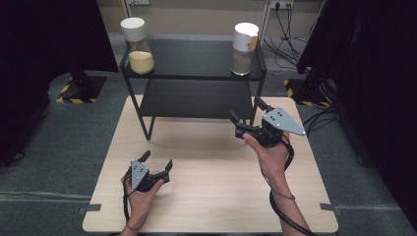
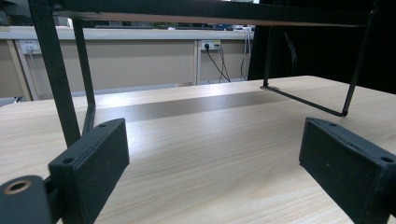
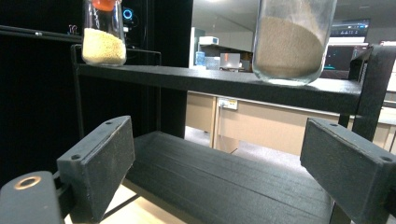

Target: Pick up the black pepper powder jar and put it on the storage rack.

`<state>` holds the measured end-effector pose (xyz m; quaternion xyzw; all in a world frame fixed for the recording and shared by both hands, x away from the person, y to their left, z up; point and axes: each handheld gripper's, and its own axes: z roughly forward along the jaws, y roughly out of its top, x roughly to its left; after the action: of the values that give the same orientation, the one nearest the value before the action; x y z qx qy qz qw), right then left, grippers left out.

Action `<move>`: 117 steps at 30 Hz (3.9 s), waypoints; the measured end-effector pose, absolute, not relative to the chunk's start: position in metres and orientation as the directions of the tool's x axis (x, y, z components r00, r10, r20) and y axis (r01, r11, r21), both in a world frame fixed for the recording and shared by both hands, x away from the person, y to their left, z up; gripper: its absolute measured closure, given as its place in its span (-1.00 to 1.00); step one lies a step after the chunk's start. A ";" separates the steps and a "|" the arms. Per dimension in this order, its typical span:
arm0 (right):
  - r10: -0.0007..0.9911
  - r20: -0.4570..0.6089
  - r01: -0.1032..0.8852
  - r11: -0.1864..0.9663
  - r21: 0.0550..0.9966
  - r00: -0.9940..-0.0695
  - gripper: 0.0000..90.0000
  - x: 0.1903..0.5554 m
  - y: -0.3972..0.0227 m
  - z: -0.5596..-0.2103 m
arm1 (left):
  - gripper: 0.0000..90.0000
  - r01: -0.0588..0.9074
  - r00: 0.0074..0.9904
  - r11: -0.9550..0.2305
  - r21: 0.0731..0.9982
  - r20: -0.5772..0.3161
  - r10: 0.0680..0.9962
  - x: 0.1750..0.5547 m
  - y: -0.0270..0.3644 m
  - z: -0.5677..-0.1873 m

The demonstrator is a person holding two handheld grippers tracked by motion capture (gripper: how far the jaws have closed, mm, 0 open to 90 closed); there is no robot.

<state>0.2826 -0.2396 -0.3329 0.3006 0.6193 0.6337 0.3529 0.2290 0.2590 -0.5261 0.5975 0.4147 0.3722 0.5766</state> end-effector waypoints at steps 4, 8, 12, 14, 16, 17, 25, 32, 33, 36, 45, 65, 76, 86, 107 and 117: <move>0.817 -0.059 -0.073 0.020 0.997 -0.573 -0.78 0.280 -0.240 -0.335 | -0.83 0.066 0.379 0.009 0.998 -0.033 0.925 0.229 0.259 -0.526; 0.814 -0.061 -0.067 0.028 0.997 -0.577 -0.78 0.275 -0.242 -0.340 | -0.83 0.068 0.380 0.009 0.998 -0.034 0.924 0.229 0.259 -0.526; 0.810 -0.057 -0.052 0.032 0.998 -0.583 -0.78 0.271 -0.244 -0.349 | -0.83 0.067 0.379 0.010 0.998 -0.034 0.925 0.229 0.259 -0.526; 0.809 -0.050 -0.044 0.030 0.999 -0.586 -0.78 0.269 -0.245 -0.355 | -0.83 0.067 0.379 0.010 0.998 -0.035 0.925 0.229 0.259 -0.526; 0.808 -0.044 -0.032 0.032 0.999 -0.587 -0.78 0.267 -0.245 -0.361 | -0.83 0.066 0.379 0.009 0.998 -0.034 0.925 0.229 0.259 -0.526; 0.807 -0.043 -0.027 0.033 0.999 -0.588 -0.78 0.266 -0.245 -0.363 | -0.83 0.067 0.379 0.009 0.998 -0.034 0.925 0.229 0.258 -0.526; 0.806 -0.034 -0.001 0.041 0.999 -0.590 -0.78 0.261 -0.248 -0.377 | -0.83 0.067 0.379 0.009 0.998 -0.034 0.925 0.229 0.258 -0.526; 0.806 -0.037 0.009 0.053 0.999 -0.591 -0.78 0.258 -0.250 -0.381 | -0.83 0.065 0.378 0.010 0.998 -0.034 0.925 0.229 0.258 -0.526; 0.806 -0.040 0.009 0.055 0.998 -0.591 -0.78 0.257 -0.251 -0.383 | -0.83 0.065 0.378 0.010 0.998 -0.034 0.925 0.229 0.258 -0.526; 0.806 -0.035 0.019 0.057 0.998 -0.591 -0.78 0.254 -0.252 -0.388 | -0.83 0.064 0.377 0.009 0.998 -0.032 0.926 0.229 0.258 -0.526; 0.802 -0.032 0.047 0.075 0.996 -0.596 -0.78 0.248 -0.254 -0.401 | -0.83 0.064 0.377 0.010 0.998 -0.033 0.926 0.228 0.258 -0.527; 0.811 0.018 0.128 0.070 0.989 -0.584 -0.78 0.240 -0.259 -0.443 | -0.83 0.062 0.376 0.008 0.998 -0.030 0.926 0.228 0.258 -0.527; 0.820 0.011 0.141 0.085 0.986 -0.572 -0.79 0.236 -0.262 -0.455 | -0.83 0.062 0.376 0.009 0.998 -0.031 0.926 0.228 0.258 -0.527; 0.825 0.020 0.165 0.089 0.982 -0.565 -0.79 0.233 -0.267 -0.469 | -0.83 0.063 0.376 0.008 0.998 -0.031 0.926 0.228 0.258 -0.527; 0.831 0.017 0.213 0.122 0.969 -0.556 -0.79 0.234 -0.265 -0.490 | -0.83 0.061 0.375 0.006 0.998 -0.028 0.926 0.228 0.257 -0.527; 0.830 0.009 0.205 0.127 0.971 -0.557 -0.80 0.234 -0.265 -0.491 | -0.83 0.064 0.377 0.004 0.998 -0.028 0.926 0.228 0.258 -0.526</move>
<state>0.2340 -0.2647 -0.4908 0.3731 0.6937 0.5454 0.2865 0.2284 0.2576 -0.5261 0.5980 0.4138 0.3746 0.5752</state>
